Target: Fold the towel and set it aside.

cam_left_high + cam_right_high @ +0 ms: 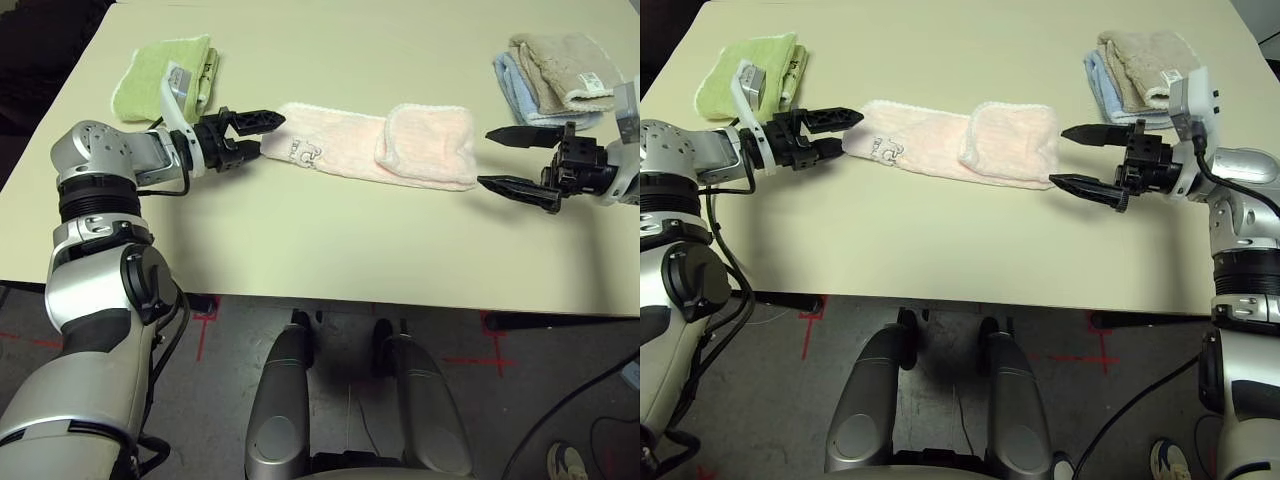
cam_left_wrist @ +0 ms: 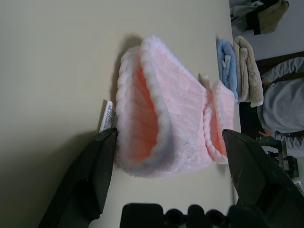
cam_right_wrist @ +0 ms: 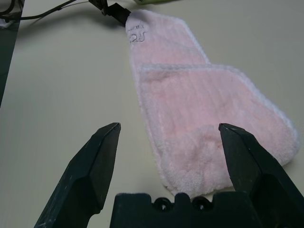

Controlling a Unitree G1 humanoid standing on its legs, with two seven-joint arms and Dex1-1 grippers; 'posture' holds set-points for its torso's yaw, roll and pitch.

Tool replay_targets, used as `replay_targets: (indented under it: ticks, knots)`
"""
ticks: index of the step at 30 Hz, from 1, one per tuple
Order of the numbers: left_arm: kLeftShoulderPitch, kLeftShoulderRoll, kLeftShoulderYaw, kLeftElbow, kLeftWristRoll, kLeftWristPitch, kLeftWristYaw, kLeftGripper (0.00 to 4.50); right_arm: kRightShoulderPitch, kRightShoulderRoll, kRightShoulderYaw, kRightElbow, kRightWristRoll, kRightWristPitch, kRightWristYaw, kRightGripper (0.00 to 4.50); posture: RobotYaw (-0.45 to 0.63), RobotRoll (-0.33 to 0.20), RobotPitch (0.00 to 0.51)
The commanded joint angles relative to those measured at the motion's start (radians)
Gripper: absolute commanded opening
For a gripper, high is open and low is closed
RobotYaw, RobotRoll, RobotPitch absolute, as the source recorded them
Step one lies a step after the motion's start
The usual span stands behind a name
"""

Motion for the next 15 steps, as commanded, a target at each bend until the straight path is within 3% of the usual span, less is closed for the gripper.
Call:
replay_targets:
  ticks: [1, 15]
  knots:
    - [0.014, -0.003, -0.033, 0.011, -0.006, 0.043, -0.013, 4.50, 0.015, -0.012, 0.007, -0.009, -0.006, -0.011, 0.001, 4.47, 0.07, 0.000, 0.305]
    - [0.026, 0.056, -0.132, -0.007, 0.006, 0.090, -0.101, 4.50, 0.015, -0.003, 0.010, -0.005, -0.014, -0.023, -0.008, 4.47, 0.07, 0.000, 0.305]
